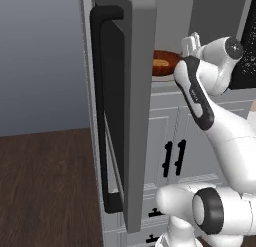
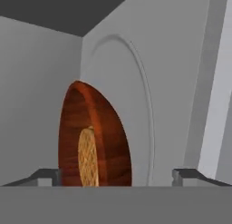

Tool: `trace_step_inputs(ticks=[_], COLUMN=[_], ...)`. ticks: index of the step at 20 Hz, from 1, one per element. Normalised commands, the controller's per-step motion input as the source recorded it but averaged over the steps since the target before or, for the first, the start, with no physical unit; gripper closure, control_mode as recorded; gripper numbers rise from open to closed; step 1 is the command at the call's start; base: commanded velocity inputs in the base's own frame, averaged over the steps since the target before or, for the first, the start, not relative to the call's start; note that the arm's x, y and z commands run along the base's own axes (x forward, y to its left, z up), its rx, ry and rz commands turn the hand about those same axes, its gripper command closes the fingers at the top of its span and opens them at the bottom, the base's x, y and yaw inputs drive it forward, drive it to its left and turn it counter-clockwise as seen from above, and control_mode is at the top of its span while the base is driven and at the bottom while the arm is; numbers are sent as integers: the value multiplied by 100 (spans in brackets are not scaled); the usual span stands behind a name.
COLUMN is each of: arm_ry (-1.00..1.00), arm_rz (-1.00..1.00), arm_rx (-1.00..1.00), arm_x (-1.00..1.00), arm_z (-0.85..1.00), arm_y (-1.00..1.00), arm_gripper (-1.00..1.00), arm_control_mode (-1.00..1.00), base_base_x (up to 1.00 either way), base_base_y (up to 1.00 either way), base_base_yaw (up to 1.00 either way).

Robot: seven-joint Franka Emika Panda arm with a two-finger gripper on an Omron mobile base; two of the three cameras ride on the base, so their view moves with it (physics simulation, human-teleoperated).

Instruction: Open the microwave, place the bowl with waffle inside the microwave, then close the microwave door and turn it on.

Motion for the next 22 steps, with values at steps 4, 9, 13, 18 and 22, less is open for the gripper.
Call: trace_step_inputs(ticks=[4,9,13,18,22], arm_ry=[-41,-11,6,23,34], arm_rz=[-2,-5,-8,-10,-11], arm_rx=[20,6,-1,-16,-22], arm_x=[-100,-100,-100,-100,-100], arm_z=[18,44,14,2,-8], arm_y=[-38,-32,-22,-14,-10], arm_gripper=[-100,-100,-100,-100,-100], arm_control_mode=[-100,-100,-100,-100,-100], base_base_x=[0,0,0,0,0], base_base_y=[0,0,0,0,0], base_base_yaw=[0,0,0,0,0])
